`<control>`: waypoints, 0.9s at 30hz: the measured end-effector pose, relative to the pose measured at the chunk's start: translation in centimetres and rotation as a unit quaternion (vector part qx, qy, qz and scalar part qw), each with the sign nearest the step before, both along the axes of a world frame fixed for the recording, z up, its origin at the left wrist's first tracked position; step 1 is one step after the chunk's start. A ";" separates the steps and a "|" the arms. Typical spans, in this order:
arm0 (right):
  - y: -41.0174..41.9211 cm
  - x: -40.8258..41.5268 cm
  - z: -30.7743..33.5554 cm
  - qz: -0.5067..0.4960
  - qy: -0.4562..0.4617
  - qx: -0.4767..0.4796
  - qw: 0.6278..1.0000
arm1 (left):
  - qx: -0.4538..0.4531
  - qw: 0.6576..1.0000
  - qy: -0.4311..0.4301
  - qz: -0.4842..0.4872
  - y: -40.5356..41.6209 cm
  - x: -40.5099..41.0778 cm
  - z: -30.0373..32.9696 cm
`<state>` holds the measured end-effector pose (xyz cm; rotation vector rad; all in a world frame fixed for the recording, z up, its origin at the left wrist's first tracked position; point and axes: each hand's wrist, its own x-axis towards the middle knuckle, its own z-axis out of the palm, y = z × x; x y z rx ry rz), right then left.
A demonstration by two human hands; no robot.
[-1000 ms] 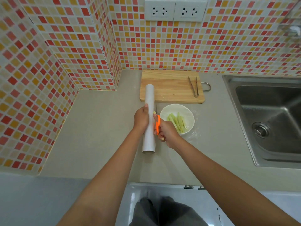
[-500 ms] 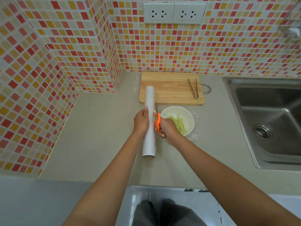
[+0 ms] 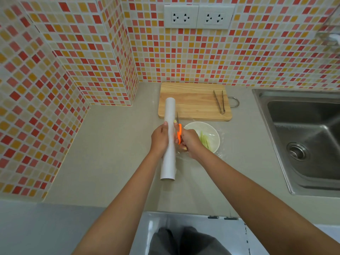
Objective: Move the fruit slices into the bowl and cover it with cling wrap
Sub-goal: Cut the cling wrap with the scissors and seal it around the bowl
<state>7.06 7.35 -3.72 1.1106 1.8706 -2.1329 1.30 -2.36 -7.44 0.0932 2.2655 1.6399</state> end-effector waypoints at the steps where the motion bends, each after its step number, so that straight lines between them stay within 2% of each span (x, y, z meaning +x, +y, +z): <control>1: 0.1 -0.1 0.0 0.001 0.002 0.002 1.000 | 0.000 1.000 -0.001 -0.002 0.0 0.0 0.0; 11: 0.8 -1.3 0.3 -0.006 0.000 -0.023 1.000 | -0.013 1.000 0.007 -0.019 0.1 0.4 0.0; 27: 2.0 -3.7 0.5 -0.006 0.027 -0.002 1.000 | 0.002 1.000 0.004 -0.011 -0.2 0.7 0.7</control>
